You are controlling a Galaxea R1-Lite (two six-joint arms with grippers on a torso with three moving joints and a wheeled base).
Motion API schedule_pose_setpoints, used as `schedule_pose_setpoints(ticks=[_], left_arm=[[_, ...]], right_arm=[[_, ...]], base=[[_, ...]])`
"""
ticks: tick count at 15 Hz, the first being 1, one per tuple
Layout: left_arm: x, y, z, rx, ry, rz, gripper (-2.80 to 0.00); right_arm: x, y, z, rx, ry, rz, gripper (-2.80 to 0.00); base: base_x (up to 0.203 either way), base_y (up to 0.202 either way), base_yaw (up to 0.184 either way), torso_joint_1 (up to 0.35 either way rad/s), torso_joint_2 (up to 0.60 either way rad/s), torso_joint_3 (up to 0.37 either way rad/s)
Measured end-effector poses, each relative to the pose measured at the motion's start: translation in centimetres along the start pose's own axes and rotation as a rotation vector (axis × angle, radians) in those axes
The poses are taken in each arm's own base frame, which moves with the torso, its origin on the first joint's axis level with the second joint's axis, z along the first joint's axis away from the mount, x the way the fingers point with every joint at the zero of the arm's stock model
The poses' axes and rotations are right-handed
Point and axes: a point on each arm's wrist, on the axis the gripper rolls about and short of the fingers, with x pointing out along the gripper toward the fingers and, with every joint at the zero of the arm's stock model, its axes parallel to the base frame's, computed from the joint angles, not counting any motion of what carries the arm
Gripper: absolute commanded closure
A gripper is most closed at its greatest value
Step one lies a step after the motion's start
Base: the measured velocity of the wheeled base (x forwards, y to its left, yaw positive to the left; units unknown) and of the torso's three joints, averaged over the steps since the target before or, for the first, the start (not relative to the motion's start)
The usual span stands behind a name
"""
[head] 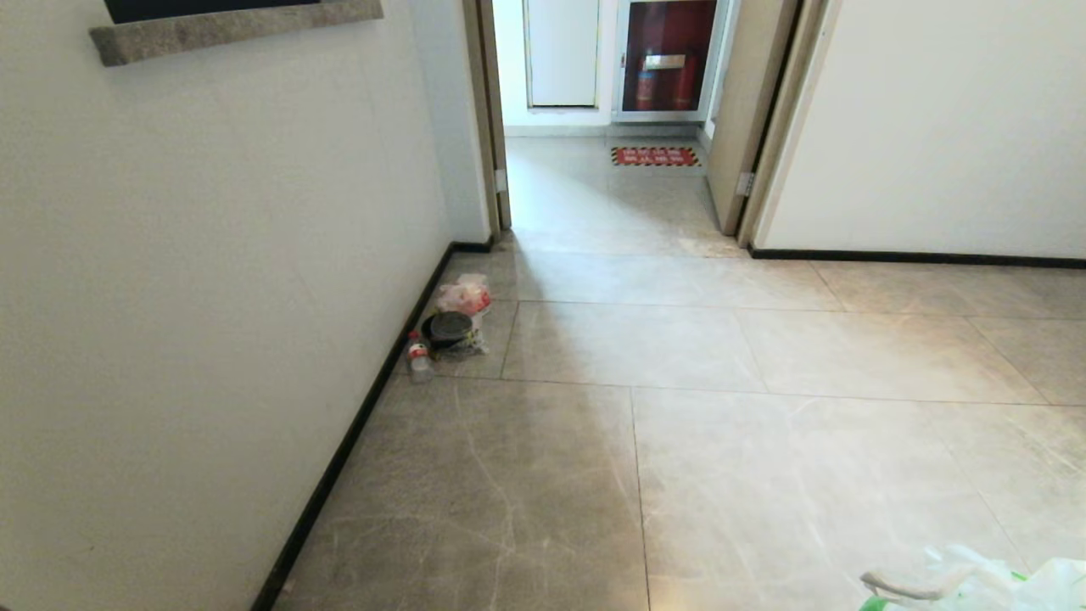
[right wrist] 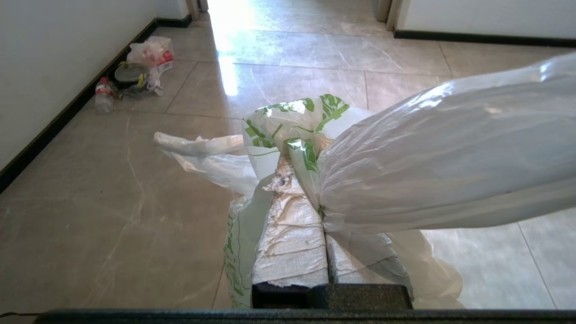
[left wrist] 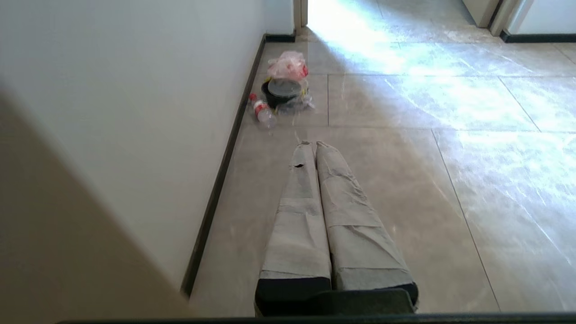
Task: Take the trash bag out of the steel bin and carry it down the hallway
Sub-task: Put the trash bag at the door
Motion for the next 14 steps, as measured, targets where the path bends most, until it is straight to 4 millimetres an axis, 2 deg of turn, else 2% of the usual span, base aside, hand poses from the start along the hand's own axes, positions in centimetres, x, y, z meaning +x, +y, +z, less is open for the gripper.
schedule_pose_setpoints(ticks=[14], left_arm=[[0.00, 0.00, 0.00, -0.001, 0.000, 0.000, 0.00]], right_arm=[[0.00, 0.00, 0.00, 0.000, 0.000, -0.001, 0.00]], base=[[0.195, 0.000, 0.001, 0.003, 0.00, 0.002]])
